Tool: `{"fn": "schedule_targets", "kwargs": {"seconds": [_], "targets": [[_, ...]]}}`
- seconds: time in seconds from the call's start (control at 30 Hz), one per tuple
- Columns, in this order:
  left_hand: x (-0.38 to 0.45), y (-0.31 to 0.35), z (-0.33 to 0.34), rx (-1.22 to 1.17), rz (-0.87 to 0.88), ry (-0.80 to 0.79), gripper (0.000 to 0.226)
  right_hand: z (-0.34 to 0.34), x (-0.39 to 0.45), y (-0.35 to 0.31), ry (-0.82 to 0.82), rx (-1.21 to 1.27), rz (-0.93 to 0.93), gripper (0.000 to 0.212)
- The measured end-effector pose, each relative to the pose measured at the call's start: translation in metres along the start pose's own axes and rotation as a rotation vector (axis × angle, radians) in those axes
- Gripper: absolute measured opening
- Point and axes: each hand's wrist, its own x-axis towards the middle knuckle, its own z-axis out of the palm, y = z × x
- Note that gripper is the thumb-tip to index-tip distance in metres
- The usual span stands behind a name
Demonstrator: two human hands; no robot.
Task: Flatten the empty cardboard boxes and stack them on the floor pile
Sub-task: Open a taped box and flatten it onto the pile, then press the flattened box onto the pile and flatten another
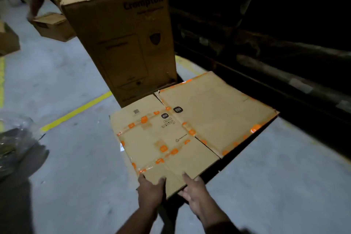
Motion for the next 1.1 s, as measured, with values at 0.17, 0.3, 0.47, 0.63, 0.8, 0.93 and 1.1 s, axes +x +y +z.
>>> {"fn": "schedule_targets", "kwargs": {"seconds": [0.17,0.3,0.47,0.63,0.8,0.93,1.1], "targets": [[0.048,-0.006,-0.013,-0.067,-0.044,0.112,0.051,0.020,0.016,0.002,-0.096,-0.258,0.090,0.037],[0.084,0.000,-0.035,-0.010,0.020,0.138,0.045,0.039,0.031,-0.006,-0.096,-0.273,0.025,0.051],[0.075,0.006,-0.053,0.048,0.057,-0.019,0.052,0.033,0.029,0.001,-0.102,-0.274,0.009,0.067],[0.032,0.023,-0.040,0.124,0.115,-0.145,0.068,0.014,-0.008,-0.021,-0.053,-0.324,-0.069,0.060],[-0.042,0.076,-0.026,0.318,0.467,-0.172,0.067,-0.008,-0.067,-0.061,0.080,-0.497,-0.367,0.054],[-0.115,0.121,-0.022,0.343,0.709,-0.183,0.060,-0.031,-0.140,-0.093,0.161,-0.580,-0.585,0.049],[-0.221,0.161,-0.022,0.246,0.885,-0.212,0.054,-0.073,-0.241,-0.114,0.248,-0.553,-0.717,0.044]]}}
